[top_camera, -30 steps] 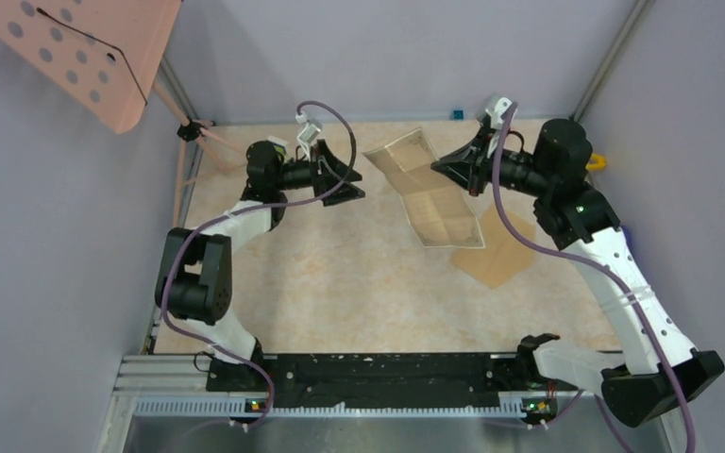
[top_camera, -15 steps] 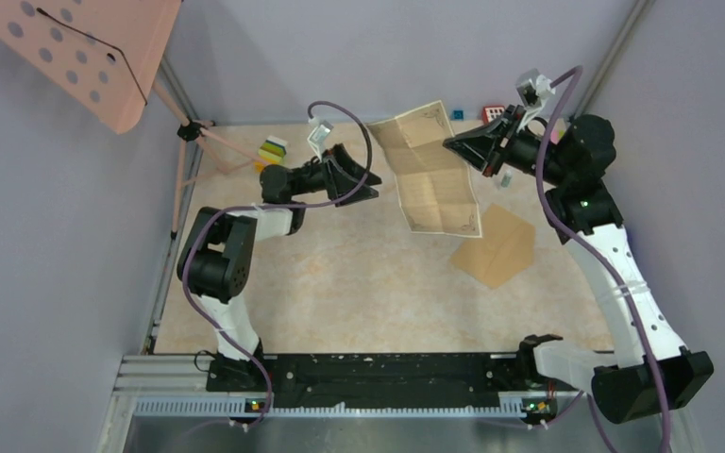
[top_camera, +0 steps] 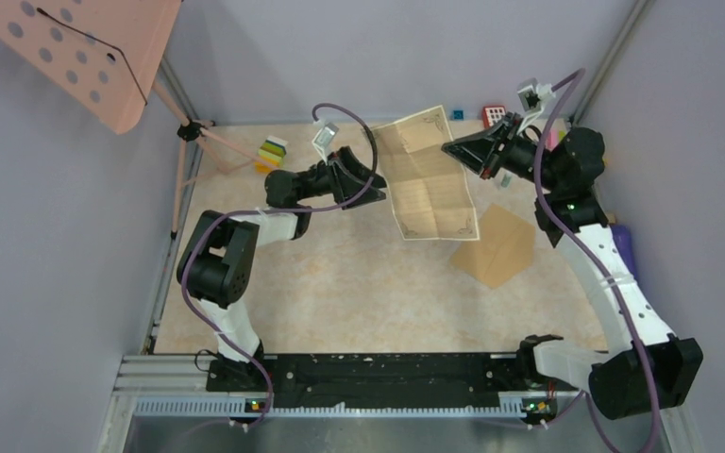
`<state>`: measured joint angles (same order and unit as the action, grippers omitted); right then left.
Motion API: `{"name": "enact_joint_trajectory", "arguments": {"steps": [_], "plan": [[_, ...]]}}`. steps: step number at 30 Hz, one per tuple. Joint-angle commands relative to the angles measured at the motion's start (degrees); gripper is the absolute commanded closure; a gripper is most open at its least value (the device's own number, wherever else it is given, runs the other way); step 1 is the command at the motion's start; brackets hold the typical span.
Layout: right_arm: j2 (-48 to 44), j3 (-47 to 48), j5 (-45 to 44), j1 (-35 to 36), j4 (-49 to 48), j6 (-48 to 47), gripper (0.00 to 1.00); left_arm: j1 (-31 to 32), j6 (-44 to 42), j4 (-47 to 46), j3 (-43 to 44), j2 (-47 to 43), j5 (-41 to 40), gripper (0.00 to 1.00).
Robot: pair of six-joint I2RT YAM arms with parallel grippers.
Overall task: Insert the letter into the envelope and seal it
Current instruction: Fold the letter.
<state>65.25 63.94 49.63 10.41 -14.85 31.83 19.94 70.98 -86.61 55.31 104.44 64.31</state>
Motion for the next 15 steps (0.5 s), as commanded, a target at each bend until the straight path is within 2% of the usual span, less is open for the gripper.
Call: {"name": "enact_joint_trajectory", "arguments": {"steps": [1, 11, 12, 14, 15], "plan": [[-0.02, -1.88, -0.46, -0.95, -7.17, 4.07, 1.0, 0.84, 1.07, -6.2, 0.24, -2.3, -1.34, 0.21], [0.49, -2.97, -0.93, -2.23, -8.98, 5.61, 1.0, 1.31, 2.5, -6.2, 0.34, -2.67, -0.81, 0.42], [0.51, -3.02, -0.93, -2.29, -8.97, 5.65, 1.0, 1.26, 2.62, -6.2, 0.39, -2.6, -0.8, 0.46], [0.72, -3.21, -0.98, -2.45, -8.99, 5.52, 1.0, 1.31, 2.96, -6.2, 0.56, -2.58, -0.72, 0.71], [0.87, -3.34, -0.97, -2.53, -8.97, 5.51, 1.0, 1.28, 3.16, -6.2, 0.59, -2.5, -0.66, 0.75]]}}
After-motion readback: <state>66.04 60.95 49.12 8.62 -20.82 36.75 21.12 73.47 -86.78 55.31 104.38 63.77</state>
